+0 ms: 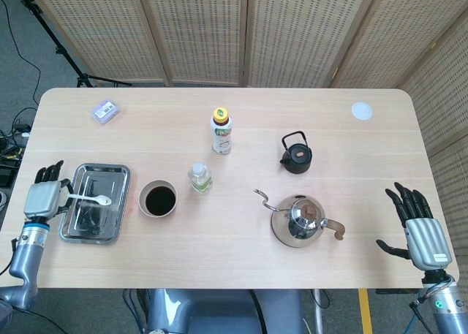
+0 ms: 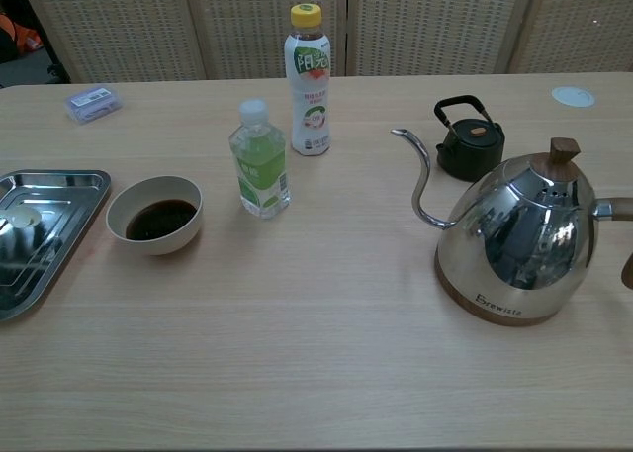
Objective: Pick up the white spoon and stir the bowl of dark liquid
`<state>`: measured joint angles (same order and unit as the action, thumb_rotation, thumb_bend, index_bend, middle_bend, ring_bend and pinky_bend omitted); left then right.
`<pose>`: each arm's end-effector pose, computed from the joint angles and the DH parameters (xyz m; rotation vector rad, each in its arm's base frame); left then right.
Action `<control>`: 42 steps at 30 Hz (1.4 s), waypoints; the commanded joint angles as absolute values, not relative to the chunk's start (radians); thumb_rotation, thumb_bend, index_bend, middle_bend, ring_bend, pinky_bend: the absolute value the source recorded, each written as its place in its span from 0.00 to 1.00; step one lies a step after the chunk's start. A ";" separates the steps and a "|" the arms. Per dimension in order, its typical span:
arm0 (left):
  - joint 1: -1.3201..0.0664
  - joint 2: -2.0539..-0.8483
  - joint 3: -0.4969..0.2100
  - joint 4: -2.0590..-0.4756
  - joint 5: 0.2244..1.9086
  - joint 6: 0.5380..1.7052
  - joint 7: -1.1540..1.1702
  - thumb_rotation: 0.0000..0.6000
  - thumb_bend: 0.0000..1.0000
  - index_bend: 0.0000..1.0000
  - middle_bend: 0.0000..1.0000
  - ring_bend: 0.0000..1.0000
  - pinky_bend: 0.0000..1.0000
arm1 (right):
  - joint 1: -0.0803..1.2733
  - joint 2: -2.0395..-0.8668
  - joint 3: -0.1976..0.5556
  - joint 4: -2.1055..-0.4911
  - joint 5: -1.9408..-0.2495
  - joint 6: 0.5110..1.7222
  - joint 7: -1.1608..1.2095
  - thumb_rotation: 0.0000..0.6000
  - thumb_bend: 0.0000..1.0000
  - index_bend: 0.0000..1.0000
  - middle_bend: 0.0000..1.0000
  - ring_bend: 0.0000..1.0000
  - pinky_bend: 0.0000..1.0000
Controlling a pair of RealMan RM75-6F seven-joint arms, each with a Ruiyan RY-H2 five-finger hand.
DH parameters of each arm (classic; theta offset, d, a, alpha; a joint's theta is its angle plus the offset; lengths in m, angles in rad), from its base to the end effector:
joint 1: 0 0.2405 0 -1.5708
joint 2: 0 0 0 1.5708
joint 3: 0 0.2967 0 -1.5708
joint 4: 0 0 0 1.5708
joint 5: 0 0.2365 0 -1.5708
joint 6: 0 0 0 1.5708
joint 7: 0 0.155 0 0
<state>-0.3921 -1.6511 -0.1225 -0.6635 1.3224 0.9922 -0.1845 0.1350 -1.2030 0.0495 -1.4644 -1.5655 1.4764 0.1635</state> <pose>-0.4572 0.3470 0.0393 -1.4255 -0.9741 -0.6034 -0.3634 -0.2174 0.1316 1.4336 -0.9343 1.0419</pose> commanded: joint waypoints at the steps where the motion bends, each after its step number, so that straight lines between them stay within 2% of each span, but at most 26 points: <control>1: -0.375 -1.614 -0.121 -0.701 1.330 1.037 -0.129 1.00 0.40 0.61 0.00 0.00 0.00 | 0.135 -1.202 0.049 -1.466 -1.567 1.477 0.164 1.00 0.00 0.07 0.00 0.00 0.00; 12: -0.361 -1.459 -0.122 -0.932 1.398 1.211 0.000 1.00 0.40 0.61 0.00 0.00 0.00 | 0.135 -1.199 0.049 -1.474 -1.570 1.479 0.167 1.00 0.00 0.07 0.00 0.00 0.00; 18: -0.412 -1.402 -0.138 -1.074 1.439 1.243 0.156 1.00 0.40 0.62 0.00 0.00 0.00 | 0.134 -1.197 0.050 -1.478 -1.569 1.481 0.169 1.00 0.00 0.07 0.00 0.00 0.00; 24: -0.481 -1.396 -0.145 -1.165 1.474 1.222 0.349 1.00 0.39 0.62 0.00 0.00 0.00 | 0.133 -1.194 0.051 -1.477 -1.566 1.480 0.176 1.00 0.00 0.07 0.00 0.00 0.00; 30: -0.548 -1.444 -0.131 -1.121 1.528 1.198 0.458 1.00 0.38 0.62 0.00 0.00 0.00 | 0.134 -1.190 0.054 -1.473 -1.559 1.477 0.194 1.00 0.00 0.07 0.00 0.00 0.00; 42: -0.601 -1.589 -0.080 -0.921 1.598 1.200 0.463 1.00 0.38 0.63 0.00 0.00 0.00 | 0.138 -1.186 0.048 -1.471 -1.566 1.467 0.217 1.00 0.00 0.07 0.00 0.00 0.00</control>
<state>-0.5938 -1.5626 -0.0909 -0.9530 1.5882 1.1964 0.4655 0.1381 -1.1861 0.0482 -1.4710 -1.5661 1.4667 0.2171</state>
